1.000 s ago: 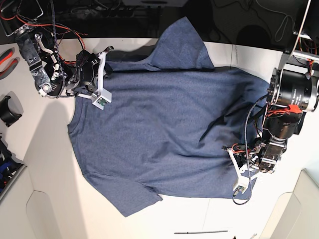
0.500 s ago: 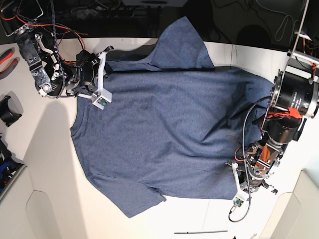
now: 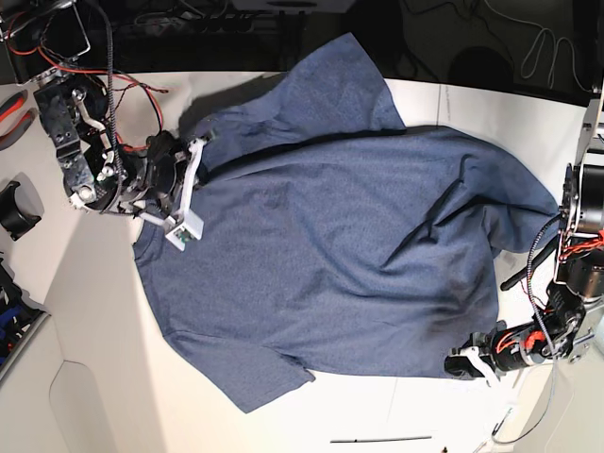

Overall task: Layout the t-shirt on the table in an organized manner, then fold the t-shirt properly
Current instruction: 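Carry the left gripper's held shoulder edge along the shirt side, then grasp the shirt body with the right gripper and pull it outward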

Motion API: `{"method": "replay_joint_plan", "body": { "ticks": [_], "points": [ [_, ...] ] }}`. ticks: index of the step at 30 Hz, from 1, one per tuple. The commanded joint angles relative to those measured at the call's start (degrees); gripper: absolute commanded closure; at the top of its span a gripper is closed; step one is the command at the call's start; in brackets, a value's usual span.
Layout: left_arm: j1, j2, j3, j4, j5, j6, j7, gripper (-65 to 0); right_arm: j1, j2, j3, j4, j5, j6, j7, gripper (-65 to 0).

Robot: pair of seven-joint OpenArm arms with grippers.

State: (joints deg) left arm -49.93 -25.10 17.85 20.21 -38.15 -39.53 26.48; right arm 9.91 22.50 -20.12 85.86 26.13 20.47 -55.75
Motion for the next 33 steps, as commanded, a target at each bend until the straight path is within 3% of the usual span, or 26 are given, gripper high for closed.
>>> {"method": "replay_joint_plan", "body": {
  "ticks": [1,6,12,15,20,22,25,27,30,33],
  "points": [
    [-1.3,-1.7,-1.4,0.8,-4.3,-0.5,0.1,0.0,2.6,0.0,0.9,0.9,2.0,0.1,1.7,0.0],
    [3.4,-5.8,-9.4,0.8,-16.2,-0.5,3.1,0.0,8.2,-2.7,1.5,0.9,6.3,0.5,2.0,0.0],
    [8.2,-8.0,-19.2,0.9,-21.9,-0.5,11.5,0.0,12.5,-8.0,1.5,0.9,7.2,0.5,4.6,0.0],
    [10.9,-8.8,-22.0,1.3,-28.4,-0.5,22.6,0.0,13.9,-13.0,1.5,0.6,3.4,0.6,9.4,0.0],
    [16.9,-10.5,-22.5,9.5,-46.8,-0.5,46.1,0.0,19.1,-22.7,1.5,-9.9,-2.5,0.5,16.8,0.0],
    [19.5,-11.3,-22.5,14.5,-46.8,-0.5,51.0,0.0,22.7,-26.3,1.5,-18.0,-3.3,0.6,18.8,0.0],
    [23.5,-12.7,-22.5,21.4,-46.8,-0.5,51.7,0.0,28.7,-31.0,1.5,-30.7,-4.4,0.9,23.2,0.0],
    [25.8,-13.2,-22.5,24.9,-46.2,-0.5,51.4,0.0,32.3,-31.2,-0.6,-37.9,-3.1,2.7,28.6,0.0],
    [29.1,-13.1,-22.5,27.4,-36.5,-0.5,48.2,0.0,36.7,-31.2,-3.0,-46.7,-6.8,2.4,34.3,0.0],
    [32.2,-13.2,-22.5,27.6,-27.1,-0.5,40.0,0.0,38.9,-31.2,-3.6,-53.3,-9.7,2.4,39.1,0.0]
  ]
}}
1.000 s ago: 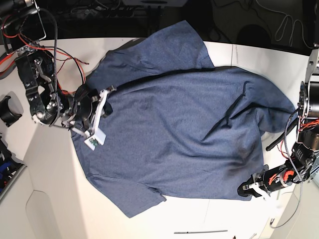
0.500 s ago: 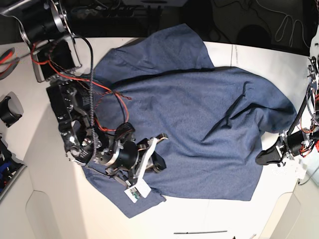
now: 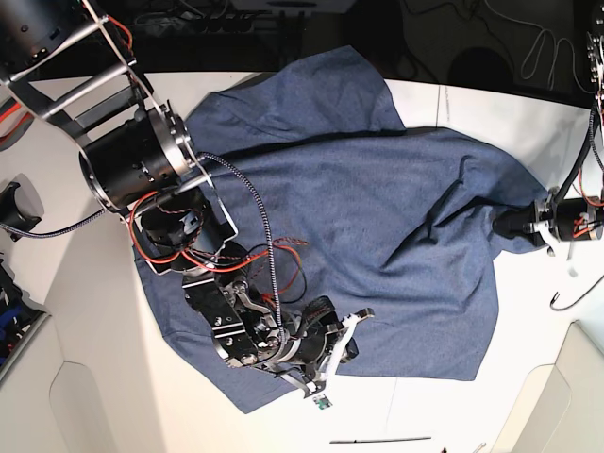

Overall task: Layout the t-shirt on the table in an organized manner, then fold the t-shirt properly
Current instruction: 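Grasp the shirt body with the right gripper and pull it outward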

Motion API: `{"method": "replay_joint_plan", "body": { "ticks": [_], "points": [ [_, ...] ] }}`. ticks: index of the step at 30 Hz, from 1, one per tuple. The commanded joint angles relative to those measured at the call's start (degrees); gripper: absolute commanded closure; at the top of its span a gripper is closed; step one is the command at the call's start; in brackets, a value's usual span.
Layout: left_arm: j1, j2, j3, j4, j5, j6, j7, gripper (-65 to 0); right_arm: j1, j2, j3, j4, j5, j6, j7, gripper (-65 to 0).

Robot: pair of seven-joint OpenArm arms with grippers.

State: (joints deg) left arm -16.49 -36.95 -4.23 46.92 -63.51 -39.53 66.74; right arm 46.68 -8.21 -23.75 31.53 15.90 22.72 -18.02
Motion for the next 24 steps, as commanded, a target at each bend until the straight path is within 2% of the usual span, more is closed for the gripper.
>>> {"method": "replay_joint_plan", "body": {
  "ticks": [1,4,10,17,24],
  "points": [
    [-0.3,-1.3,-0.4,0.9,0.4,-0.5,-2.5,0.0,2.4,-0.5,0.0,-0.7,0.4,0.2,2.1,0.0],
    [1.6,-1.0,-0.4,0.9,2.3,-0.5,-5.4,0.0,2.0,-0.5,0.0,-4.0,-0.8,0.2,2.2,0.0],
    [1.7,-0.7,-0.4,0.9,1.7,-0.5,-5.1,0.0,0.9,-0.4,0.0,-7.9,-4.5,-0.5,3.3,0.0],
    [4.1,-0.7,-0.4,0.9,1.6,-0.5,-4.9,0.0,-3.5,1.7,0.0,-8.3,-14.6,-10.4,7.6,0.0],
    [7.4,-0.6,-0.4,0.9,1.6,-0.5,-6.4,0.0,-4.0,8.3,0.0,-8.5,-15.1,-13.8,8.0,0.0]
  ]
}}
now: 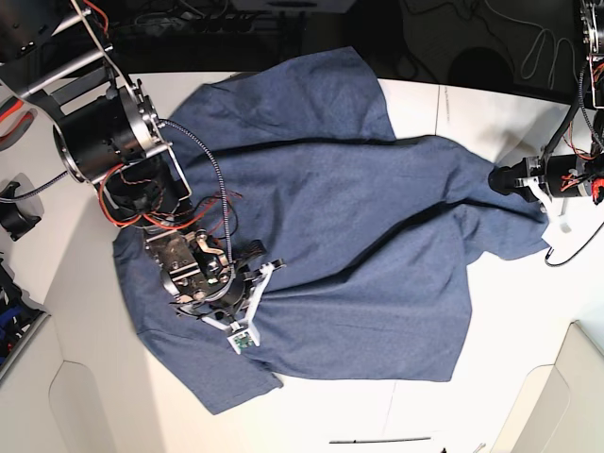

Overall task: Layout the t-shirt on the table in an organized manner, then fold the t-shirt properly
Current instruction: 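Grasp the shirt body with the right gripper and pull it outward, then move the left gripper to grasp the shirt side edge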

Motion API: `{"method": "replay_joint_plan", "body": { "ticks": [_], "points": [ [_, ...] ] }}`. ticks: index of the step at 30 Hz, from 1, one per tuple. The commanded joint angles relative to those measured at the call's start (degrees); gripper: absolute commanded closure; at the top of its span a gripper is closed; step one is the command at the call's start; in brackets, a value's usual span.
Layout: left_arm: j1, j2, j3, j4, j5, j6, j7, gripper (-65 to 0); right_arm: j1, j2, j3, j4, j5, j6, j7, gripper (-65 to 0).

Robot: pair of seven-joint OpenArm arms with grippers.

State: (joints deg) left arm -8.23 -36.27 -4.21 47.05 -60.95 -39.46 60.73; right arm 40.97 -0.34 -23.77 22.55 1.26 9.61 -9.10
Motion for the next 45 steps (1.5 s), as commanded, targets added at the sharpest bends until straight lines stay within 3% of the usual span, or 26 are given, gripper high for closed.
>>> {"method": "replay_joint_plan", "body": {
  "ticks": [1,8,13,16,21,24,29,33,38,45],
  "points": [
    [-0.5,-1.3,-0.4,0.8,-0.9,-0.5,-0.5,0.0,1.7,1.4,0.1,0.5,-0.4,-0.8,-0.9,0.0],
    [-0.2,-0.6,-0.4,0.8,-3.6,-0.5,-2.6,0.0,1.7,5.9,0.1,0.5,-0.2,-0.8,1.9,0.0],
    [-1.0,1.2,-0.4,3.6,-6.3,-0.5,-13.2,0.0,1.7,5.6,0.1,0.5,-0.1,-0.3,2.7,0.0],
    [-3.7,4.0,-0.4,6.4,0.2,-0.5,-17.1,0.0,1.7,5.1,0.1,0.5,0.3,0.4,2.7,0.0],
    [-10.8,10.2,-0.4,6.8,17.0,-0.5,-17.5,0.0,1.7,3.9,0.1,0.5,0.3,1.3,2.7,0.0],
    [-13.0,11.9,-0.2,6.4,25.5,-0.5,-19.7,0.0,1.7,3.5,0.1,0.5,0.2,1.3,2.7,0.0],
    [-13.1,10.7,1.1,6.0,38.1,8.2,-21.6,0.0,1.7,3.5,0.1,0.5,0.2,1.3,2.7,0.0],
    [-11.5,8.6,2.1,6.0,43.2,14.0,-21.5,0.0,1.7,3.5,0.1,0.5,0.2,1.3,2.7,0.0],
    [-8.7,7.3,2.1,6.0,48.2,17.7,-21.0,0.0,1.6,3.5,0.1,0.5,0.2,1.3,2.7,0.0],
    [-3.5,6.7,2.1,6.0,48.5,17.0,-15.5,0.0,0.1,3.5,0.1,0.5,0.2,0.6,2.7,0.0]
  ]
}}
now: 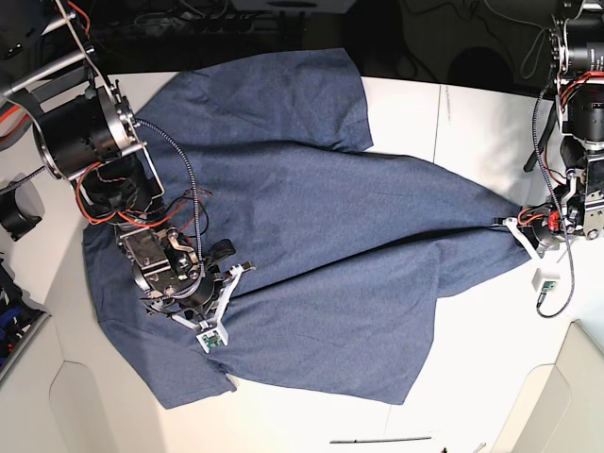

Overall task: Layout the t-shirt on the table in an organized manner, then fold the t-shirt properly
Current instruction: 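Move the left gripper to grasp the shirt side edge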

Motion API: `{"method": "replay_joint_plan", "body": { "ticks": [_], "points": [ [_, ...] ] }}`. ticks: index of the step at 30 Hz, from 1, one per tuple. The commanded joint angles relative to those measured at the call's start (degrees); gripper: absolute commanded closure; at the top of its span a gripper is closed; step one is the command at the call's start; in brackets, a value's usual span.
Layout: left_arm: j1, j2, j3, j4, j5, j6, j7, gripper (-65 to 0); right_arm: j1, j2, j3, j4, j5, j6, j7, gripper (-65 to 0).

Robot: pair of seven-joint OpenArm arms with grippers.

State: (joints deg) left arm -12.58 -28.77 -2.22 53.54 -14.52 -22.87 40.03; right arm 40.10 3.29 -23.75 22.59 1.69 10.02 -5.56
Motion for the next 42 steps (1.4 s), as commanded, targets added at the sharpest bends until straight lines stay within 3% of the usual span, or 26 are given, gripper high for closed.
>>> {"method": "replay_joint_plan", "body": {
  "ticks": [1,7,9,13,17,24,30,36,39,42],
  "points": [
    [1.7,-0.8,0.1,-0.5,1.2,-0.4,5.6,0.0,0.6,-0.1,0.1,0.4,-0.2,0.2,-0.8,0.0],
    [5.3,-0.8,0.1,-0.5,-9.7,-7.4,13.9,0.0,0.2,-0.1,0.0,0.4,-0.2,-0.5,-0.8,0.0],
    [5.4,-1.1,0.0,-0.2,-13.6,-9.9,14.3,0.0,0.2,-0.1,0.0,0.4,-0.2,-0.6,-0.8,0.0],
    [5.4,-2.5,-1.6,4.4,-21.9,-11.5,5.0,0.0,0.2,-0.1,0.0,0.4,-0.2,-0.8,-0.9,0.0],
    [4.6,-2.5,-4.1,12.0,-24.3,-14.2,-3.8,0.0,0.2,-0.1,0.1,0.4,-0.2,-0.8,-0.8,0.0],
    [-2.6,-2.3,-4.1,15.8,-23.0,-14.5,-4.7,0.0,0.2,-0.1,0.1,0.4,-0.2,-0.8,-0.8,0.0],
    [-10.8,0.2,-4.1,3.8,-20.7,-14.5,-4.6,0.0,0.2,-0.2,0.0,0.4,-0.2,-0.8,-0.8,0.0],
    [-18.0,3.1,-4.1,-13.1,-26.9,-17.1,-1.4,0.0,0.2,-0.2,0.0,0.4,-0.2,-0.8,-0.8,0.0],
    [-19.7,4.8,-4.1,-16.8,-30.8,-17.1,1.7,0.0,0.2,-0.2,0.0,0.4,-0.2,-0.8,-0.8,0.0],
    [-19.8,6.4,-4.1,-17.0,-30.4,-17.1,1.7,0.0,0.2,-0.2,0.0,0.4,-0.2,-0.8,-0.8,0.0]
  ]
}}
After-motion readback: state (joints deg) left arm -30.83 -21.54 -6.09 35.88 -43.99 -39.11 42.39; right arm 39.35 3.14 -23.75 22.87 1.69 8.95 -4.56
